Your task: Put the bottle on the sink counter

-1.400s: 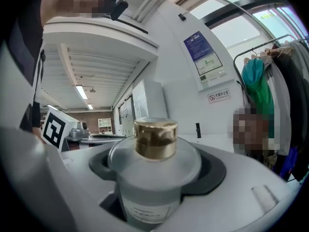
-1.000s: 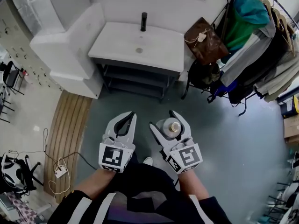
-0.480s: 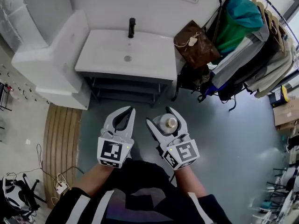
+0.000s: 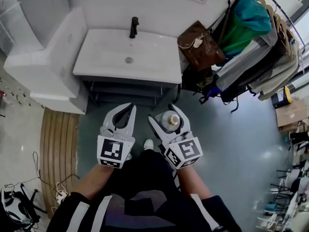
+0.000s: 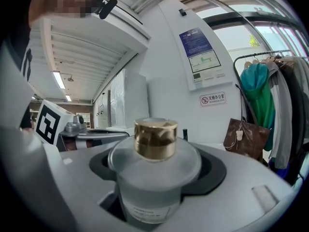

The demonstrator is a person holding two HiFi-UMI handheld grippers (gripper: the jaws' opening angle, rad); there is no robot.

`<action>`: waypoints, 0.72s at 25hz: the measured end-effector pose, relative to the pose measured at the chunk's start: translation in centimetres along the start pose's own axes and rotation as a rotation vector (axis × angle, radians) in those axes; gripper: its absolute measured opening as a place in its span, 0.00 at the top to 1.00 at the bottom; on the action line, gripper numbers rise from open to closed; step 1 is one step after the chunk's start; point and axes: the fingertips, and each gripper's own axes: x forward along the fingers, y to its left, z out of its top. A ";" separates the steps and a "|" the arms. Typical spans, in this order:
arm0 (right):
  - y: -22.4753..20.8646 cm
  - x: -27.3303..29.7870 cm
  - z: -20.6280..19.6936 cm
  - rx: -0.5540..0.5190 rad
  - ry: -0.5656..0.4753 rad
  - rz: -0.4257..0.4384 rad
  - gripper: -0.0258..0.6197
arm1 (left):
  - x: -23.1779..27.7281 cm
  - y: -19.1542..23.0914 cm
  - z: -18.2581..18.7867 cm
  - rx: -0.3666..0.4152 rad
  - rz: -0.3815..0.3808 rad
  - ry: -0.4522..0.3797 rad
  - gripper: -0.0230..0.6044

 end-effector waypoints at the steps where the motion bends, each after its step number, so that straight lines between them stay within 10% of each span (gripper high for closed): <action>1: -0.1 0.5 0.0 -0.001 -0.001 0.000 0.43 | 0.2 0.4 -0.1 0.000 0.002 0.001 0.96; 18: -7.7 11.7 -0.7 0.016 0.021 0.035 0.43 | 11.6 6.6 -1.3 0.002 0.030 0.040 0.96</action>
